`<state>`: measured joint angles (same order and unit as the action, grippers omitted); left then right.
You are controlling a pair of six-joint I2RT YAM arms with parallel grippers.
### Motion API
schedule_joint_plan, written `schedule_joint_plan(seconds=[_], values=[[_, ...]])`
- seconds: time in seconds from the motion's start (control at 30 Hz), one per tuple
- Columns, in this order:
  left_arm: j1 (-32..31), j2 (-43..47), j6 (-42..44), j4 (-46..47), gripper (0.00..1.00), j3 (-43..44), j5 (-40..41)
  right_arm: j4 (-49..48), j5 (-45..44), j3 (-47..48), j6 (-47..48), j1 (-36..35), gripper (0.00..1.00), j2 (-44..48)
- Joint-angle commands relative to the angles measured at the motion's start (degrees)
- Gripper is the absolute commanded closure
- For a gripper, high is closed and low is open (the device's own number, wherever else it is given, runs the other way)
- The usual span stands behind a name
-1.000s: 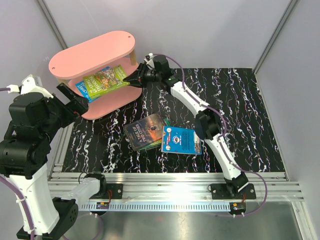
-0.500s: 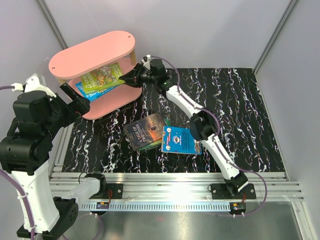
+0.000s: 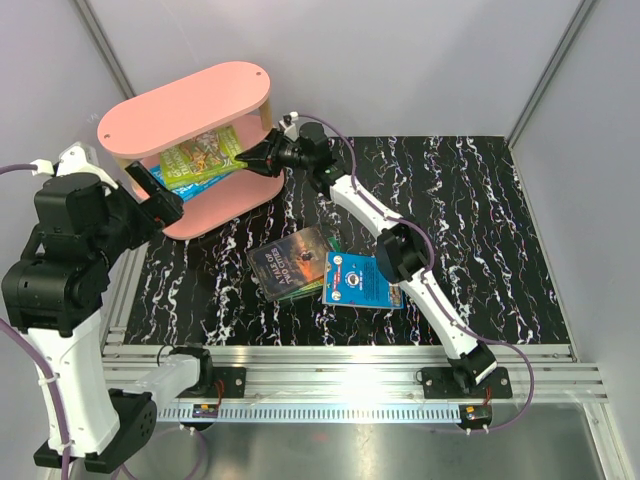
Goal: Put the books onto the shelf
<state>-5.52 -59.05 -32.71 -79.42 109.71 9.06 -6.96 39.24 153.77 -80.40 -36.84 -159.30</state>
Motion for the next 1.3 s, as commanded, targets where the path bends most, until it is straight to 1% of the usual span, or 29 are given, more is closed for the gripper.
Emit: schedule_joint_plan(seconds=[0.0,0.03,0.27,0.43,0.47,0.57,0.6,0.7,0.8,0.83,0.9,0.97,1.0,1.07,1.1,1.17,1.2,1.27], values=[[-0.11,-0.89,1.07,2.60,0.01,-0.37,-0.71,-7.36,6.18,1.45,-0.72,-0.34,1.00,1.71],[-0.11,-0.98,0.98,2.77,0.01,-0.46,-0.71,-8.76,6.63,0.92,-0.64,-0.34,1.00,1.98],[-0.02,-1.25,0.37,2.69,0.01,-0.99,-1.06,-10.09,7.34,0.65,-1.34,0.72,1.00,2.24],[-0.02,-1.07,0.01,2.34,0.01,-1.34,-0.89,-9.30,4.27,0.21,-1.25,0.72,0.99,2.24],[-0.11,-0.98,0.01,2.25,0.01,-1.34,-0.71,-9.12,3.83,-0.05,-1.08,0.72,0.91,2.24],[-0.11,-0.98,0.10,1.90,0.01,-0.99,-0.36,-8.60,2.42,-0.23,-0.72,0.72,0.54,2.42],[-0.11,-0.90,0.10,1.81,0.01,-0.99,-0.27,-8.60,2.24,-0.23,-0.64,0.72,0.34,2.59],[-0.11,-0.81,0.10,1.72,0.01,-0.82,-0.09,-8.51,1.97,-0.84,-0.55,0.72,0.20,3.12],[-0.11,-0.98,-0.25,1.72,0.01,-0.73,-0.53,-8.51,2.41,-2.85,0.07,0.80,0.14,4.61],[-0.02,-0.98,-0.34,1.81,0.01,-0.73,-0.62,-8.42,2.94,-3.65,0.33,0.80,0.07,5.23],[-0.02,-0.81,-0.69,1.90,0.01,-0.73,-0.80,-7.98,3.56,-7.15,1.38,1.33,0.00,7.68],[-0.11,-0.72,-0.86,1.99,0.01,-0.73,-0.89,-8.15,4.78,-10.84,2.52,1.86,0.00,10.14],[-0.11,-0.46,-1.04,2.07,0.01,-0.90,-0.97,-8.50,5.66,-15.56,2.96,2.82,0.00,13.11],[-0.11,0.07,-1.30,2.16,0.01,-1.25,-1.24,-9.21,5.76,-21.73,5.33,3.96,0.00,17.25],[-0.11,0.42,-1.48,2.07,0.01,-1.34,-1.24,-9.47,5.58,-28.20,6.30,4.75,0.00,21.71],[-0.02,1.21,-1.83,1.98,0.01,-1.95,-1.41,-9.39,5.14,-33.95,8.93,6.95,0.00,25.95],[-0.11,2.00,-2.18,2.07,0.01,-2.31,-1.41,-9.04,5.40,-38.42,9.90,7.74,0.00,29.80],[-0.02,2.79,-2.71,2.60,0.01,-3.71,-2.02,-6.67,5.67,-42.75,13.15,9.76,0.00,33.60]])
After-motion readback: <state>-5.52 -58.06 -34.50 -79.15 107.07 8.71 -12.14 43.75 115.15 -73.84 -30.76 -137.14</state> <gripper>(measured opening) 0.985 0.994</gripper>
